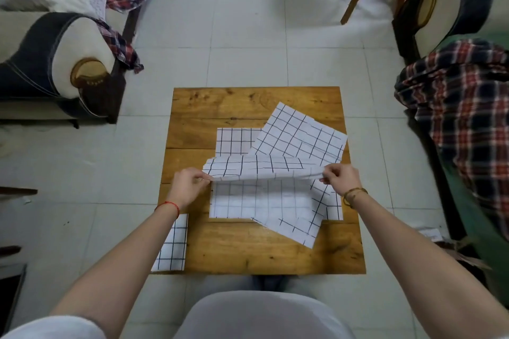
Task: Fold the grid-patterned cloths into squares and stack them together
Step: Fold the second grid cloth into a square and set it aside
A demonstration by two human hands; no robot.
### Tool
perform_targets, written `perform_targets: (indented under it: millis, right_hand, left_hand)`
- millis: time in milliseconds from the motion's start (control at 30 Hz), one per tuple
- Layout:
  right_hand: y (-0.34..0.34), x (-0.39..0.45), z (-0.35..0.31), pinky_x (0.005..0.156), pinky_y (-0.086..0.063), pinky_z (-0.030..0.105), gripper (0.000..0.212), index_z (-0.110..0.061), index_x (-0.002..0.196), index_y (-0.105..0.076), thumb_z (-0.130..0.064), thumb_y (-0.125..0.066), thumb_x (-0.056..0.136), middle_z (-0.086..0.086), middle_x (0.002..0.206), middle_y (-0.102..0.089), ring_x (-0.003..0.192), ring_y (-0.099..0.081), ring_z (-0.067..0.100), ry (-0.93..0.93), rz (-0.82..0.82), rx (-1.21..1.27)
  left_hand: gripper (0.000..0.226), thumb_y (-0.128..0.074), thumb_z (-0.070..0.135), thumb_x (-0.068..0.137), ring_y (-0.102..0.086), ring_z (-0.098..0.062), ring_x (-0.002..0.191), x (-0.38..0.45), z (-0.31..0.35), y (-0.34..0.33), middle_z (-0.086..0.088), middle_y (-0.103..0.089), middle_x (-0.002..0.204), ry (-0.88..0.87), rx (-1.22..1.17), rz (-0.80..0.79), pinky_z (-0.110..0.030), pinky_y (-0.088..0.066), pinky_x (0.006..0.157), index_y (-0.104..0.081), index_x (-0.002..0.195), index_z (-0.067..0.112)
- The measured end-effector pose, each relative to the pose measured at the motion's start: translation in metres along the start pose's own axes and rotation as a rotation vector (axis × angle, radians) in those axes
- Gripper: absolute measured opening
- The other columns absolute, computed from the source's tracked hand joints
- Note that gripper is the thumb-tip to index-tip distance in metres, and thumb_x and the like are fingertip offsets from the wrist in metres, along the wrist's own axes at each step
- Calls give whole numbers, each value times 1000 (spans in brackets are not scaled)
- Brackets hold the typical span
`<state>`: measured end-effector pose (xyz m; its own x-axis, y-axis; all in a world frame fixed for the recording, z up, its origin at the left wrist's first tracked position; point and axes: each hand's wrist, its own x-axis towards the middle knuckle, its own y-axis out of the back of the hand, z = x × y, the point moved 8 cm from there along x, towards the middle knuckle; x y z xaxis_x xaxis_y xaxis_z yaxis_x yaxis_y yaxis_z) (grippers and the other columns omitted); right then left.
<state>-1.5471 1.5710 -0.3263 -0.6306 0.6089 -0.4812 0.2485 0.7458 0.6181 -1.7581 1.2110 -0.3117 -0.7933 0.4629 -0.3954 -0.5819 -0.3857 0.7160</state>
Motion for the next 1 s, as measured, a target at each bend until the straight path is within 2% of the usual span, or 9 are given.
perform_targets:
  millis: [100, 233, 267, 333, 433, 533, 667, 867, 1000]
  right_hand:
    - [-20, -16, 22, 78, -58, 34, 21, -20, 79, -72, -11, -55, 88, -1, 77, -73, 76, -69, 15, -5, -61, -61]
    - [-47, -27, 44, 70, -45, 5, 30, -13, 94, -74, 2, -49, 86, -3, 98, -70, 86, -62, 12, -39, -119, -105]
    - [-54, -28, 49, 69, -43, 5, 32, -12, 97, -73, 3, -48, 84, -3, 99, -69, 86, -59, 10, -58, -125, -111]
    - [-68, -28, 62, 73, -44, 12, 34, -14, 99, -73, 2, -47, 82, 0, 105, -70, 88, -58, 11, -92, -133, -112]
    - [-91, -26, 77, 68, -43, 10, 32, -15, 104, -70, -2, -48, 85, 3, 108, -69, 91, -60, 14, -105, -175, -162]
    - [-102, -20, 79, 80, -47, 25, 26, -10, 107, -67, -7, -49, 88, 10, 111, -67, 98, -60, 23, -88, -151, -220]
    - [-114, 2, 64, 93, -47, 36, 25, -5, 109, -63, -8, -46, 90, 14, 111, -63, 106, -55, 29, 9, -59, -342]
    - [-142, 46, 2, 91, -41, 36, 24, -4, 110, -60, -8, -45, 90, 14, 107, -58, 103, -48, 31, 196, 74, -381]
    - [-181, 66, -44, 89, -43, 40, 30, -5, 114, -59, -8, -47, 88, 13, 111, -58, 102, -47, 32, 387, 43, -465]
  left_hand:
    - [12, -69, 8, 86, -59, -11, 93, -16, -10, -27, -1, -70, 102, -20, 3, -18, -18, -42, 86, -77, 91, 15]
    - [14, -67, 3, 86, -63, -19, 94, -23, -23, -61, -6, -72, 100, -36, 36, -28, -24, -46, 88, -77, 92, 10]
    - [16, -65, 2, 86, -64, -22, 96, -23, -30, -70, -7, -73, 100, -33, 51, -36, -28, -47, 91, -77, 92, 11]
    - [22, -60, 2, 88, -60, -25, 104, -23, -43, -87, -6, -71, 104, -7, 85, -57, -34, -44, 96, -76, 94, 15]
    - [30, -52, 0, 89, -54, -25, 112, -21, -54, -104, -5, -67, 114, 32, 115, -67, -36, -40, 98, -74, 103, 14]
    - [35, -50, 2, 87, -51, -24, 116, -14, -62, -114, -5, -63, 122, 49, 132, -83, -39, -43, 99, -69, 113, 18]
    - [40, -47, 4, 90, -43, -24, 124, 7, -62, -121, -5, -56, 130, 45, 127, -88, -42, -40, 105, -58, 126, 17]
    - [47, -48, 4, 88, -37, -22, 128, 58, -44, -114, -5, -50, 137, -58, 162, -15, -39, -32, 108, -51, 134, 15]
    - [57, -46, 7, 91, -22, -21, 142, 90, -38, -117, -2, -33, 152, -80, 243, -35, -43, -25, 114, -37, 146, 18]
